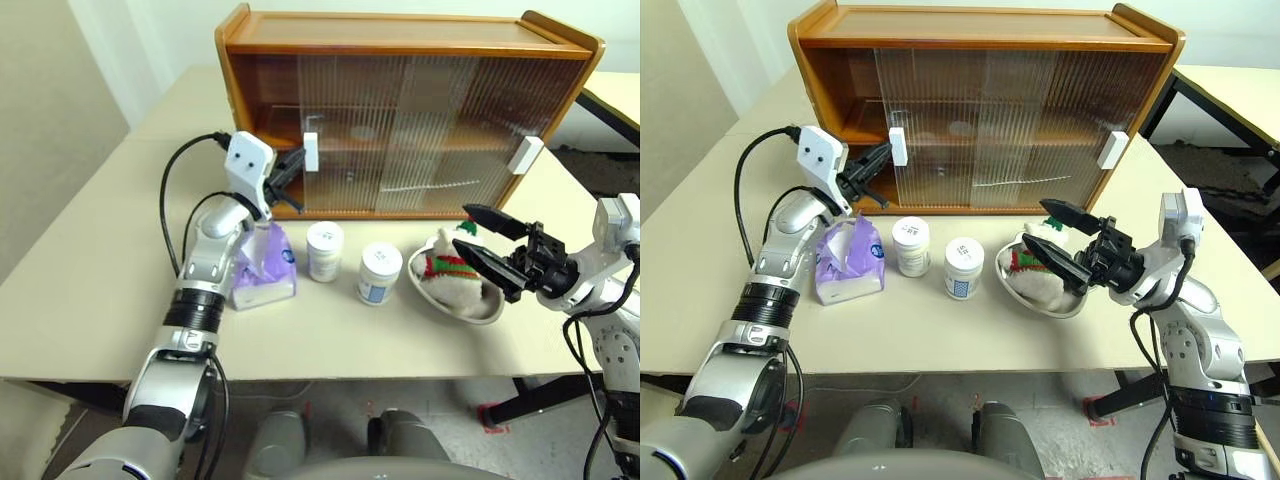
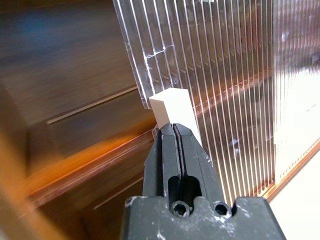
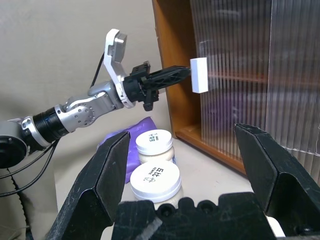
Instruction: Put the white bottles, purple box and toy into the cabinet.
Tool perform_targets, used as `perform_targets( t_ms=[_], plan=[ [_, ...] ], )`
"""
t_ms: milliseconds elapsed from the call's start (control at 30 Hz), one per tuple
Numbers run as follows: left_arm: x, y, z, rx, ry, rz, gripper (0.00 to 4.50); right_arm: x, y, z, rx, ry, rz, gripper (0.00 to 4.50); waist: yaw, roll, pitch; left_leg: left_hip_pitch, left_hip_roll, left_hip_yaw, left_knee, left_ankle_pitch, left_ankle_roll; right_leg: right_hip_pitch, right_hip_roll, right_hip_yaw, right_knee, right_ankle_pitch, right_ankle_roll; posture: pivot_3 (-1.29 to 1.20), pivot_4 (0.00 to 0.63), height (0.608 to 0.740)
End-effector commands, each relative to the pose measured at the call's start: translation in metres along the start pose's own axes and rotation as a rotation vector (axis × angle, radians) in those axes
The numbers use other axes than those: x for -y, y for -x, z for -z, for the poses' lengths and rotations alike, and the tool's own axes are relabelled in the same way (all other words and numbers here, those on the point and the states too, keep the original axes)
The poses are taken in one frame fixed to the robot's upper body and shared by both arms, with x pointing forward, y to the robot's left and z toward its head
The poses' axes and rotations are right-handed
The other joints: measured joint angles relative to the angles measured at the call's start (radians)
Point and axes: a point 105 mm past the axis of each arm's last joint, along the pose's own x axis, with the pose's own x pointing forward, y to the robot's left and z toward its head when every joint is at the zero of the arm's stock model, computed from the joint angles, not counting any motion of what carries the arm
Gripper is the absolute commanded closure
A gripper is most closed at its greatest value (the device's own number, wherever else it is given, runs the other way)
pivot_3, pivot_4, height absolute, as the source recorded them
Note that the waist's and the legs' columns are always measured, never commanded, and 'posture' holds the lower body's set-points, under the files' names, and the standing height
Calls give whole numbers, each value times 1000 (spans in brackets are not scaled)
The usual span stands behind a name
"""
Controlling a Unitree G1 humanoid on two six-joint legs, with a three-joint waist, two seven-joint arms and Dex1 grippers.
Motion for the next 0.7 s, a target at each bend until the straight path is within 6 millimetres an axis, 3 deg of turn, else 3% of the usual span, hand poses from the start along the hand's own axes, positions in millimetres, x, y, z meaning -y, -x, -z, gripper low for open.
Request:
perform_targets(
  t_ms=[33, 400, 600, 700],
  plan=[
    [20, -12, -2, 10, -9, 73, 4459, -2, 0, 0, -4, 18, -4, 0, -2, 0, 0, 0, 0, 0, 0, 0, 0, 0, 0, 0, 0, 0, 0, 54, 0, 740],
    [56, -27, -7, 43, 23, 172, 4459, -1, 3, -1, 3, 25, 16, 0, -33, 0, 0, 0, -3, -2, 0, 0, 0, 0, 1, 0, 0, -1, 1, 38, 0, 740],
    [59, -28, -10, 51, 13, 184, 4459, -2, 2, -2, 6, 27, 17, 0, -58, 0, 0, 0, -3, -4, 0, 2, 4, 0, 1, 1, 0, -1, 2, 36, 0, 740],
    [46, -20, -15, 73, 16, 138, 4459, -3, 3, -1, 3, 27, 21, 0, -62, 0, 0, 0, -3, -4, 0, 2, 4, 1, 1, 1, 0, -1, 2, 35, 0, 740]
  ],
)
